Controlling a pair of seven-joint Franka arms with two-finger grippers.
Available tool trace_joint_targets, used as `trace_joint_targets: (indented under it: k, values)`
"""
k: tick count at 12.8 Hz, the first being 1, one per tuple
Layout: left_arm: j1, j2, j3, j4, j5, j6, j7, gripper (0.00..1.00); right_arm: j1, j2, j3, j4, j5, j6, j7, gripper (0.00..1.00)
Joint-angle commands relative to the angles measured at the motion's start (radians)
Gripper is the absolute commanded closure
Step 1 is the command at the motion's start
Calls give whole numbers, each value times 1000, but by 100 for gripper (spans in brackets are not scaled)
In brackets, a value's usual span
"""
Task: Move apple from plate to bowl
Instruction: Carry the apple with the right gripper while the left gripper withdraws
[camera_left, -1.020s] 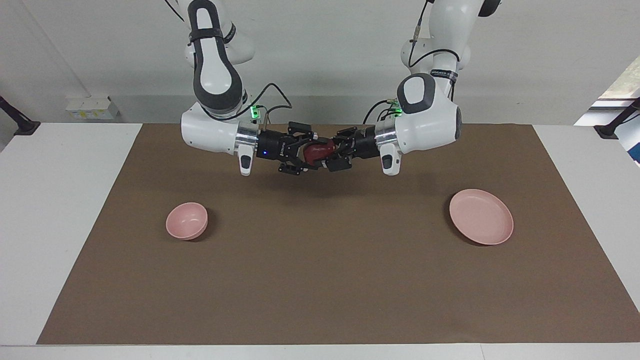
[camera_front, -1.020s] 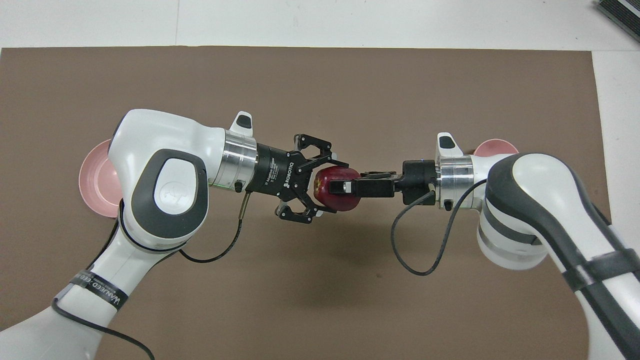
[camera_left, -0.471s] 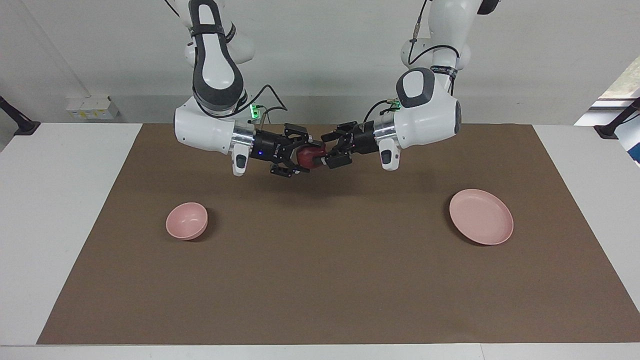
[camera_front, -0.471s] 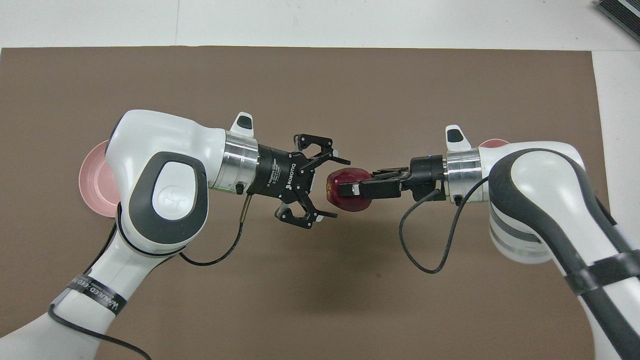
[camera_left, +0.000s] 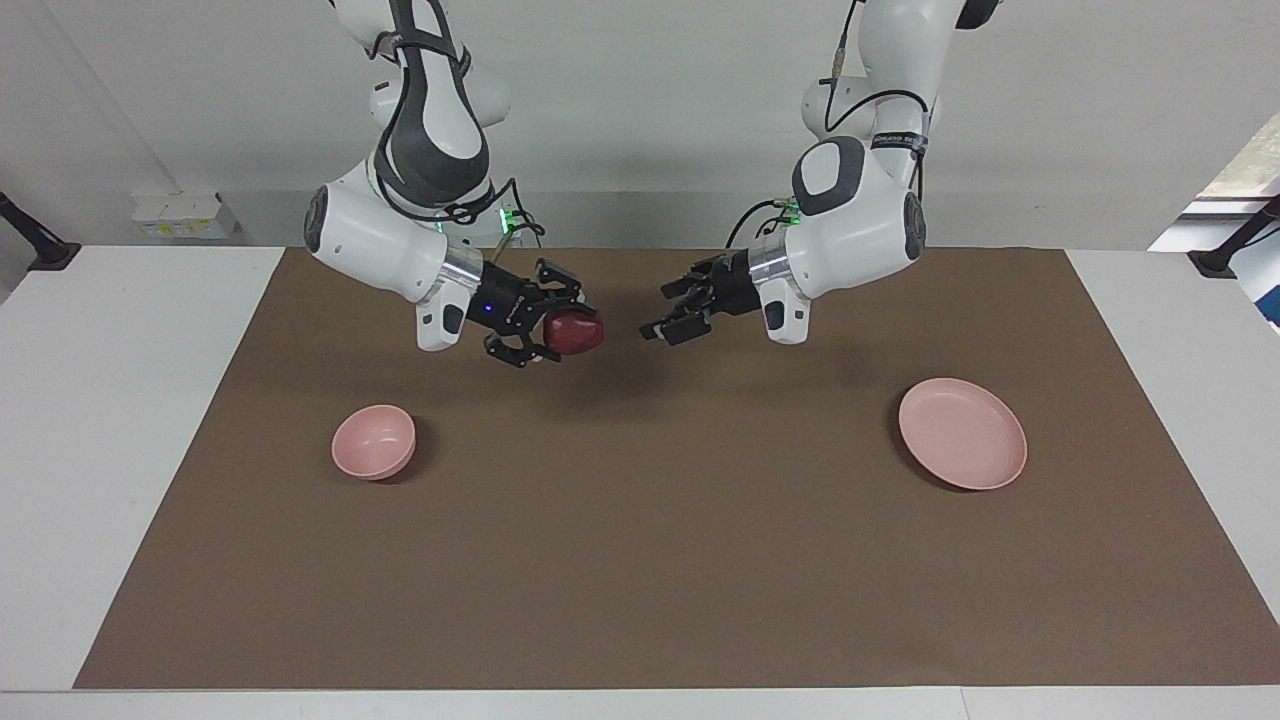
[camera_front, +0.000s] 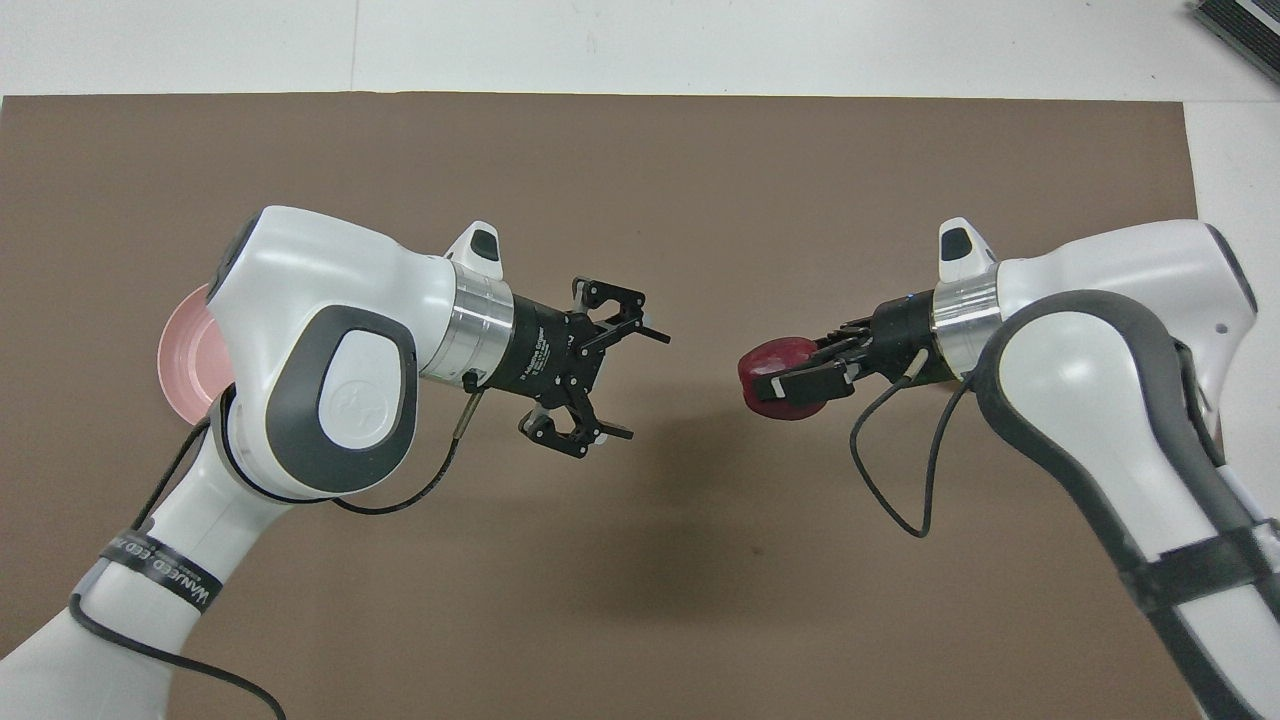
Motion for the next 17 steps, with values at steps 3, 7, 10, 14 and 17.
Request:
trace_joint_targets:
  k: [3,7,10,14,17]
  values:
    - [51,-15,15,-14,230,-18,-10,0,-47,46,7,73,-379,-11,23,76]
    - [128,-23,14,12,466,-29,1,0,-44,47,7,72,-716,17,141,76]
    - [183,-23,14,39,632,-60,70,0,-66,47,5,58,-940,55,212,76]
    - [273,-22,15,40,716,-63,321,0,-122,52,7,-2,-1154,160,281,77]
    - [341,-25,14,58,802,-93,455,0,-139,101,7,-36,-1243,270,394,78]
